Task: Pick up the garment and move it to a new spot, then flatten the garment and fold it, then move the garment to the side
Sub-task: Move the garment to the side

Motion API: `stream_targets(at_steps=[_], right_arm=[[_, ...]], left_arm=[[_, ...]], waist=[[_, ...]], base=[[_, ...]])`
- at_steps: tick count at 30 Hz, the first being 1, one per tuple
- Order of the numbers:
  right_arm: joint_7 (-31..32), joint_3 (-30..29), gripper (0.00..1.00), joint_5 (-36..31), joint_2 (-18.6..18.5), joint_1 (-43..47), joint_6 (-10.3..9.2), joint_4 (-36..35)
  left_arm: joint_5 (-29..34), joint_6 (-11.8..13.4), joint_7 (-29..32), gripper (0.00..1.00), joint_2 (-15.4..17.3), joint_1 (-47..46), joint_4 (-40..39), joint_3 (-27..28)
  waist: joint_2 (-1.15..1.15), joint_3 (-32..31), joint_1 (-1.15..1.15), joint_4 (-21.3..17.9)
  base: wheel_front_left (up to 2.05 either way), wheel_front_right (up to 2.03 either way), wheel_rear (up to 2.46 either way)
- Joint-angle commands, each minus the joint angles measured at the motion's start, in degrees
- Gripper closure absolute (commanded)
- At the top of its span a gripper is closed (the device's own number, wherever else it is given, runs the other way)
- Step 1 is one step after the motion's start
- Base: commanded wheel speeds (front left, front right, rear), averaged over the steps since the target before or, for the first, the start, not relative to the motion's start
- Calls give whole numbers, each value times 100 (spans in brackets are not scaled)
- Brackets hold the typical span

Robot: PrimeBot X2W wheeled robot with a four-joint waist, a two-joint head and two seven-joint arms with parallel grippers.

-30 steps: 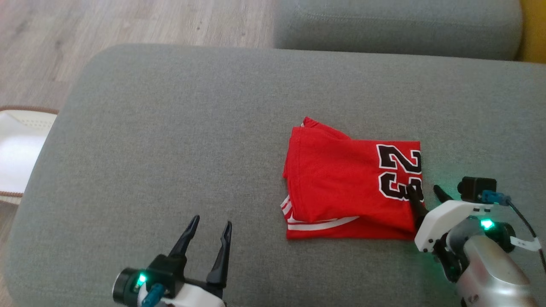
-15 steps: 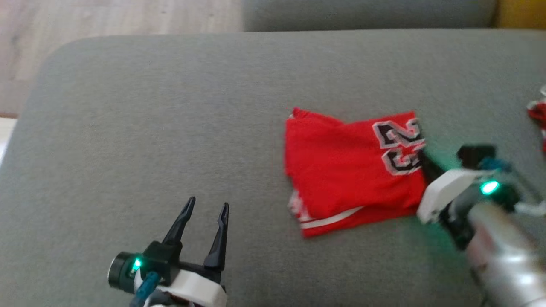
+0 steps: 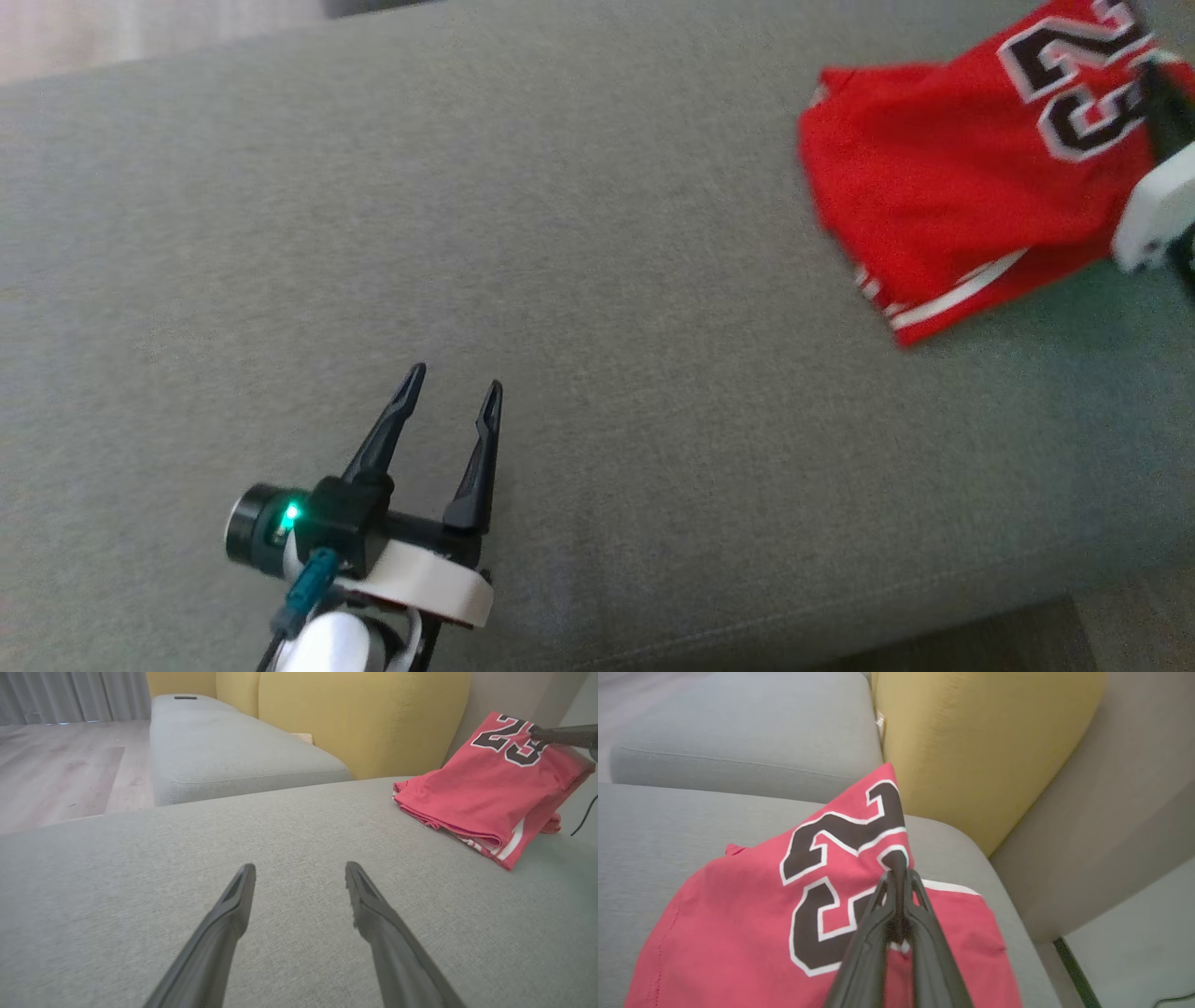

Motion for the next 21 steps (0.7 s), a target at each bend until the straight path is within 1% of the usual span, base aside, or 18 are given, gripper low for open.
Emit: stream_targets(at_steps=[1, 6, 7, 8, 9, 11, 14, 16, 21], right_arm=[[29, -3, 100, -75, -144, -179, 37, -188], [146, -320, 100, -417, -510, -551, 37, -259], [173, -414, 98, -498, -570, -601, 37, -252], [200, -540, 75, -574, -614, -644, 37, -228], [202, -662, 0, -658, -638, -670, 37, -208], [142, -906, 0, -840, -632, -681, 37, -184], [18, -1215, 0, -1188, -455, -608, 37, -219], [-97, -1351, 0, -1407, -207, -466, 37, -315], [-303, -1462, 0, -1575, 526, 238, 37, -494]], left_arm=[[51, -18, -70, 0, -14, -193, -207, 190], [124, -88, -70, 0, 37, -307, -252, 201], [135, -95, -70, 0, 46, -328, -258, 206], [145, -104, -70, 0, 54, -346, -253, 206], [154, -112, -70, 0, 60, -364, -244, 205], [164, -127, -70, 0, 63, -396, -228, 202], [153, -104, -70, 0, 57, -425, -187, 228], [128, -85, -70, 0, 47, -433, -159, 236], [-2, 16, -70, 0, 9, -357, -59, 263]], waist=[[0, 238, 0, -235], [0, 463, 0, -354], [0, 502, 0, -362], [0, 538, 0, -362], [0, 564, 0, -355], [0, 590, 0, -323], [0, 515, 0, -231], [0, 386, 0, -141], [0, -173, 0, 148]], base=[[0, 0, 0], [0, 0, 0], [0, 0, 0], [0, 0, 0], [0, 0, 0], [0, 0, 0], [0, 0, 0], [0, 0, 0], [0, 0, 0]])
